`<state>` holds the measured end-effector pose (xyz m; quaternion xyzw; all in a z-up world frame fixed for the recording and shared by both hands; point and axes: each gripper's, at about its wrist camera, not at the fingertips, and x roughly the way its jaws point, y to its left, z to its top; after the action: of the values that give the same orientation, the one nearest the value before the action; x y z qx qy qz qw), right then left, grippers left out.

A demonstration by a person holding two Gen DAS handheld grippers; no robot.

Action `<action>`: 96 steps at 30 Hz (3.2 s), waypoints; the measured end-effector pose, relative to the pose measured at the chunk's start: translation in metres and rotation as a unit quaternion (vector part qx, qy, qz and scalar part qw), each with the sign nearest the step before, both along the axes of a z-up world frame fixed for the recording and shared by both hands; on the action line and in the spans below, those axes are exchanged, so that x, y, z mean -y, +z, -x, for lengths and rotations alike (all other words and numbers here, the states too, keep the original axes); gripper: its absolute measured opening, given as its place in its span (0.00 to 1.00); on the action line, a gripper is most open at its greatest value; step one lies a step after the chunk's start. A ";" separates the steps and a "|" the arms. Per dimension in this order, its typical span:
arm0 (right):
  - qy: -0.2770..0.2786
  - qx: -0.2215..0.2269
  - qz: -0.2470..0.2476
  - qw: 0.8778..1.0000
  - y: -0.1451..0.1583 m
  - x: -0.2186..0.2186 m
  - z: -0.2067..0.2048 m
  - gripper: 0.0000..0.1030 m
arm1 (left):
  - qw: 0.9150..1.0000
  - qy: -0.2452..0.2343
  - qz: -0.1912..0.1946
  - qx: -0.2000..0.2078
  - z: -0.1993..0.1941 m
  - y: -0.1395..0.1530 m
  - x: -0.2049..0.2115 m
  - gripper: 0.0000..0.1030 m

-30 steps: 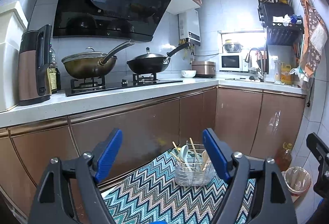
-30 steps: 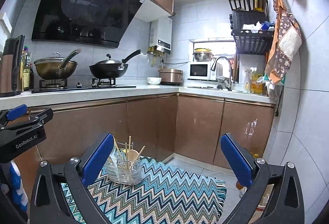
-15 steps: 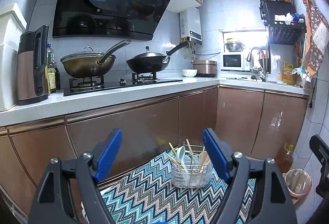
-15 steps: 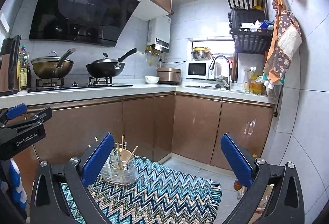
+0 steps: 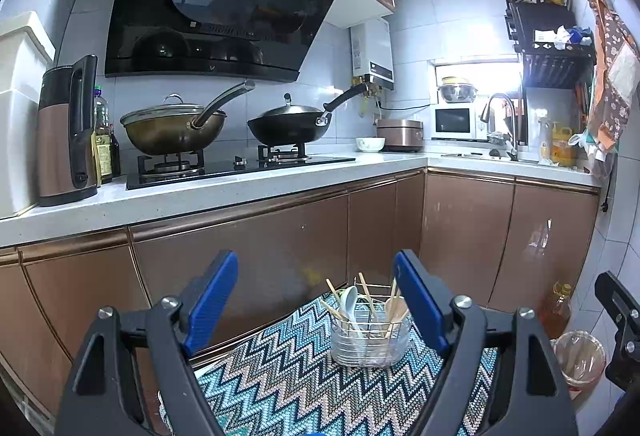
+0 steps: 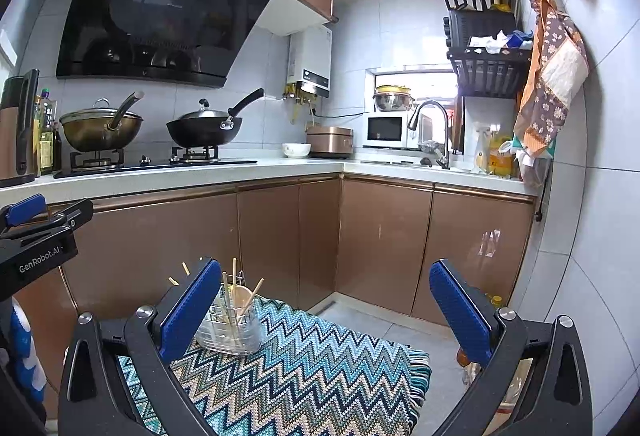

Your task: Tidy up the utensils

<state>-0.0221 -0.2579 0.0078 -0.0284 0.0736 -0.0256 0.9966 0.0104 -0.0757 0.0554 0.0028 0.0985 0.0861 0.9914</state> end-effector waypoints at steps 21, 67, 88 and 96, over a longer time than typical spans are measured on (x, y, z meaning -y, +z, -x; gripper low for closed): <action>-0.008 -0.005 -0.006 1.000 -0.003 0.010 0.000 0.99 | 1.000 -0.005 0.000 -0.007 -0.001 -0.004 0.005 0.77; -0.012 -0.010 0.017 1.000 -0.002 -0.002 0.003 0.99 | 1.000 -0.011 0.010 -0.004 0.007 -0.010 -0.003 0.77; -0.020 -0.013 0.021 1.000 -0.003 -0.005 0.004 0.99 | 1.000 -0.016 0.014 -0.008 0.007 -0.012 -0.002 0.77; -0.021 -0.013 0.025 0.999 -0.003 -0.008 0.004 0.99 | 1.000 -0.018 0.019 -0.010 0.007 -0.013 -0.004 0.77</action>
<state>-0.0257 -0.2500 0.0046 -0.0522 0.0865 -0.0484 0.9937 0.0033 -0.0718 0.0419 -0.0137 0.1099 0.0660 0.9916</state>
